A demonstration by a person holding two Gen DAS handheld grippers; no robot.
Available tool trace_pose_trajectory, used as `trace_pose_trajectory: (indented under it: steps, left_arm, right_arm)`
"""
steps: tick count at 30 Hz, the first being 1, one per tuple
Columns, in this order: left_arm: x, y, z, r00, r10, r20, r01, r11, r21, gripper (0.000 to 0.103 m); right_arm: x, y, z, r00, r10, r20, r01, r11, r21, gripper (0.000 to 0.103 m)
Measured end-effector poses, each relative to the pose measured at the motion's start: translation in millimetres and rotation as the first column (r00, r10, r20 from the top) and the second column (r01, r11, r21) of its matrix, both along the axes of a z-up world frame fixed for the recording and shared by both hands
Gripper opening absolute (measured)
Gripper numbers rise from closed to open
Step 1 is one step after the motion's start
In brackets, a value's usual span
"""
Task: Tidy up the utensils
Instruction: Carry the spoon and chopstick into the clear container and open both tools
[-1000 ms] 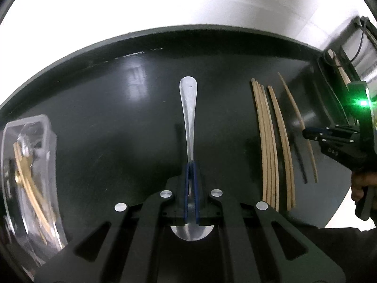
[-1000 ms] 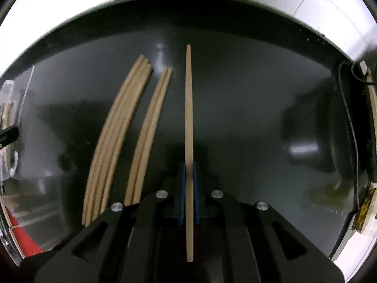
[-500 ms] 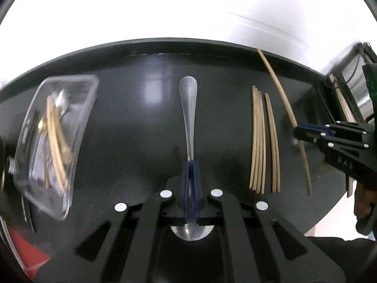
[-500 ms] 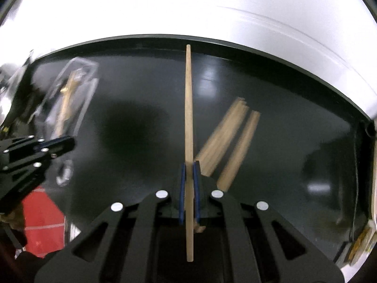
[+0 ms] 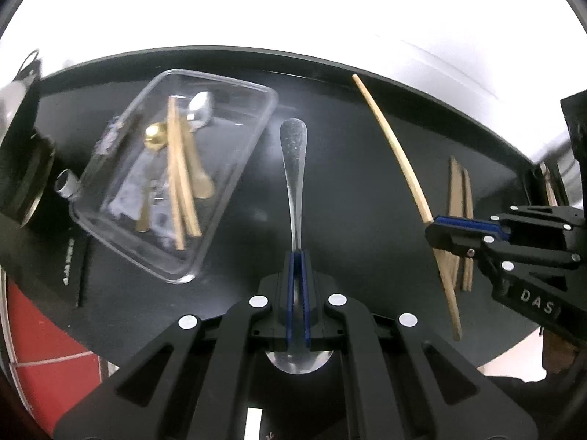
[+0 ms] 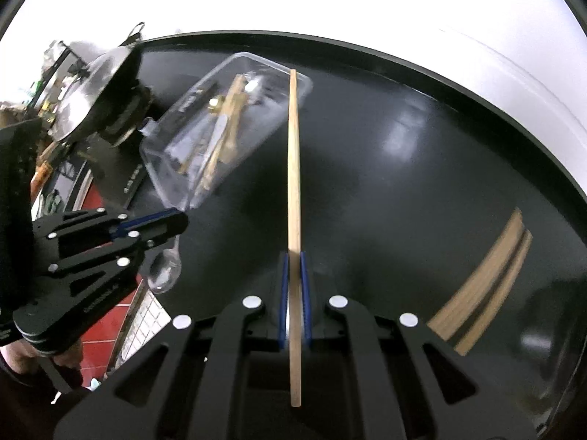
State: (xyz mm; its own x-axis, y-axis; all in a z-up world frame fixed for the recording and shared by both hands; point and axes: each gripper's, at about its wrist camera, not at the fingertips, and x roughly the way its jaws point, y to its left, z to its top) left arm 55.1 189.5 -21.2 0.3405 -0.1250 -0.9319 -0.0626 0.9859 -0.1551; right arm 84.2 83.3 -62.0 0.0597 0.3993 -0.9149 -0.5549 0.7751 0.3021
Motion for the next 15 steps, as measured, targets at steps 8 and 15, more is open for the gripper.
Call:
trace_pose_trajectory:
  steps: [8,15]
  left_arm:
    - [24,68,-2,0.998,0.065,0.007,-0.065,0.998,0.002,0.003]
    - [66,120,-20,0.996,0.094,-0.008,-0.094,0.995,-0.017,0.003]
  right_arm:
    - [31,79,-7,0.997,0.007,-0.072,-0.003,0.999,0.044,0.007]
    - [78,129,-31,0.981,-0.049,-0.188,0.062,0.996,0.061,0.007]
